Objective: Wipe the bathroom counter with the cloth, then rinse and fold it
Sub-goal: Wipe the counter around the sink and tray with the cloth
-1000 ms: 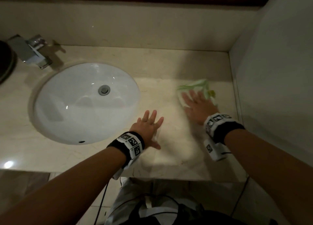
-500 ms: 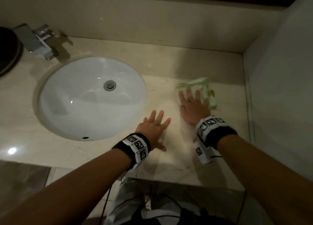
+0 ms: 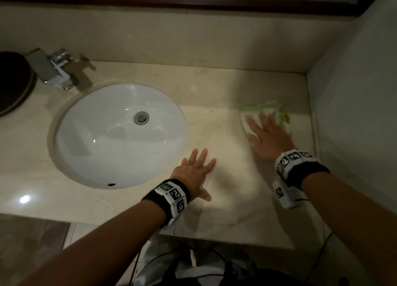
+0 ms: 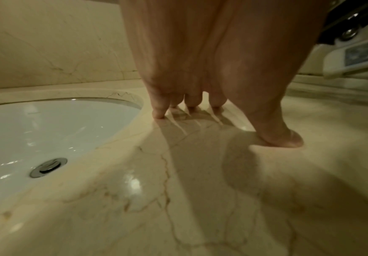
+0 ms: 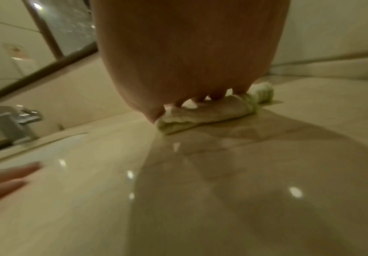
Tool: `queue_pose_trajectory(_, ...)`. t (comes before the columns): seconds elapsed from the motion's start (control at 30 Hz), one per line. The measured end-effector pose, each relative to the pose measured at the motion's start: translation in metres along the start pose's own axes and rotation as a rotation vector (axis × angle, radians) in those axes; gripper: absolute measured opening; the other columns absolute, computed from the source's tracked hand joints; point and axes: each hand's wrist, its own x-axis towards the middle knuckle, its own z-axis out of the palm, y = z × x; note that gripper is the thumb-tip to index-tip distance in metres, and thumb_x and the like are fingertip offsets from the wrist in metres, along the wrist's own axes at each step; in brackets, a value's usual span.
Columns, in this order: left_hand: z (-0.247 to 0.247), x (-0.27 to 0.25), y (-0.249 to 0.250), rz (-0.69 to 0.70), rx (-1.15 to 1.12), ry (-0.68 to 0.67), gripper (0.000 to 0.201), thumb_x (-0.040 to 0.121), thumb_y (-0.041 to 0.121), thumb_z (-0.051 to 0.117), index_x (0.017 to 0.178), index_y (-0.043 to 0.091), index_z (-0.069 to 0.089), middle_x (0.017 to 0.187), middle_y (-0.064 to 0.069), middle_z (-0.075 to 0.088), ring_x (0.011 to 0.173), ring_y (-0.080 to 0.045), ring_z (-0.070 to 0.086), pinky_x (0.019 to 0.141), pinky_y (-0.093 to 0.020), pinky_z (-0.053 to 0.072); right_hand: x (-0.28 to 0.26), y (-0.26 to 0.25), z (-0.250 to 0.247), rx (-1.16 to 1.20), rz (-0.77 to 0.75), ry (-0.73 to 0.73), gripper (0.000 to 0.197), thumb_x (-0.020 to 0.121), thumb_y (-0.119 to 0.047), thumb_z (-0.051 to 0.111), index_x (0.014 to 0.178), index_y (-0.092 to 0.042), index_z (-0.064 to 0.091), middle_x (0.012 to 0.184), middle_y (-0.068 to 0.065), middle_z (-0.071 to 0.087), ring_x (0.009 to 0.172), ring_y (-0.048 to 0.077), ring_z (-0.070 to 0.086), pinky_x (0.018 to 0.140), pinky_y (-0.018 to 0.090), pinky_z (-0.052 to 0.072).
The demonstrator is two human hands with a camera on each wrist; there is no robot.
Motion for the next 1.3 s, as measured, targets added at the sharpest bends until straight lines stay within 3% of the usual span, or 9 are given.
queue_pose_trajectory(0.13, 0.002, 0.002, -0.001, 0.006, 0.004, -0.007, 0.113, 0.078, 0.060, 0.066, 0.153, 0.029, -0.013, 0.157, -0.004, -0.027, 0.145, -0.029, -0.023, 0.118, -0.046, 0.006, 0.000, 0.016, -0.003, 0.036, 0.123, -0.011, 0.057, 0.100, -0.049, 0.024, 0.152, -0.044, 0.000, 0.161, 0.010, -0.016, 0.148, 0.030, -0.015, 0.119, 0.051, 0.000)
queue_pose_trajectory(0.4, 0.008, 0.006, -0.007, 0.045, 0.071, 0.045, 0.115, 0.077, 0.065, 0.063, 0.152, 0.025, -0.013, 0.158, -0.010, -0.025, 0.145, -0.036, -0.018, 0.117, -0.050, 0.011, 0.015, -0.019, -0.009, 0.100, 0.201, -0.080, 0.056, 0.101, -0.042, 0.022, 0.151, -0.043, -0.003, 0.161, 0.002, -0.020, 0.147, 0.029, -0.020, 0.117, 0.054, -0.005)
queue_pose_trajectory(0.5, 0.008, 0.005, -0.006, 0.065, 0.038, 0.052, 0.112, 0.078, 0.063, 0.064, 0.154, 0.023, -0.008, 0.158, -0.012, -0.022, 0.145, -0.038, -0.016, 0.117, -0.054, 0.009, 0.020, -0.055, -0.010, 0.034, 0.089, -0.095, 0.057, 0.101, -0.041, 0.022, 0.152, -0.041, -0.003, 0.161, 0.002, -0.019, 0.147, 0.031, -0.018, 0.117, 0.056, -0.002)
queue_pose_trajectory(0.63, 0.002, -0.006, -0.022, 0.145, -0.129, 0.118, 0.077, 0.095, 0.048, 0.049, 0.155, 0.021, 0.009, 0.161, -0.010, -0.013, 0.148, -0.033, -0.009, 0.120, -0.045, 0.009, 0.000, -0.098, 0.005, -0.101, -0.105, -0.125, 0.056, 0.099, -0.048, 0.014, 0.152, -0.041, -0.003, 0.161, 0.001, -0.019, 0.147, 0.035, -0.017, 0.115, 0.058, -0.001)
queue_pose_trajectory(0.7, -0.003, -0.013, -0.042, 0.166, -0.211, 0.199, 0.065, 0.099, 0.044, 0.041, 0.154, 0.020, 0.015, 0.162, -0.010, -0.002, 0.149, -0.030, 0.000, 0.120, -0.038, 0.010, -0.021, -0.111, 0.019, -0.178, -0.243, -0.118, 0.060, 0.093, -0.053, 0.005, 0.152, -0.042, 0.009, 0.163, 0.004, -0.008, 0.148, 0.039, -0.005, 0.114, 0.062, 0.005)
queue_pose_trajectory(0.8, -0.005, -0.022, -0.075, 0.154, -0.275, 0.313, 0.053, 0.101, 0.040, 0.038, 0.149, 0.020, 0.031, 0.158, -0.008, 0.022, 0.145, -0.029, 0.021, 0.117, -0.035, 0.023, -0.035, -0.110, 0.025, -0.178, -0.352, -0.056, 0.064, 0.090, -0.046, 0.019, 0.153, -0.033, 0.017, 0.161, 0.005, 0.016, 0.146, 0.035, 0.019, 0.111, 0.057, 0.023)
queue_pose_trajectory(0.9, -0.009, -0.030, -0.098, 0.158, -0.302, 0.344, 0.044, 0.100, 0.037, 0.040, 0.141, 0.019, 0.046, 0.152, -0.005, 0.037, 0.137, -0.025, 0.037, 0.110, -0.031, 0.032, -0.018, -0.095, 0.012, -0.020, -0.303, -0.068, 0.063, 0.092, -0.047, 0.014, 0.152, -0.030, 0.003, 0.162, 0.002, 0.008, 0.149, 0.023, 0.010, 0.114, 0.045, 0.022)
queue_pose_trajectory(1.17, -0.011, -0.028, -0.125, 0.104, -0.329, 0.263, 0.043, 0.100, 0.035, 0.041, 0.142, 0.026, 0.045, 0.155, 0.001, 0.034, 0.140, -0.020, 0.032, 0.111, -0.032, 0.031, 0.056, -0.096, -0.007, -0.177, -0.118, -0.061, 0.076, 0.086, -0.050, -0.007, 0.155, -0.018, 0.001, 0.162, 0.012, 0.000, 0.149, 0.030, 0.002, 0.113, 0.060, 0.016)
queue_pose_trajectory(1.3, -0.011, -0.028, -0.130, 0.110, -0.301, 0.244, 0.049, 0.099, 0.038, 0.043, 0.146, 0.028, 0.037, 0.155, 0.003, 0.032, 0.141, -0.018, 0.031, 0.110, -0.034, 0.032, 0.080, -0.115, -0.018, -0.117, 0.007, -0.027, 0.059, 0.102, -0.038, 0.016, 0.155, -0.019, -0.002, 0.162, 0.009, -0.008, 0.149, 0.026, -0.006, 0.114, 0.058, 0.009)
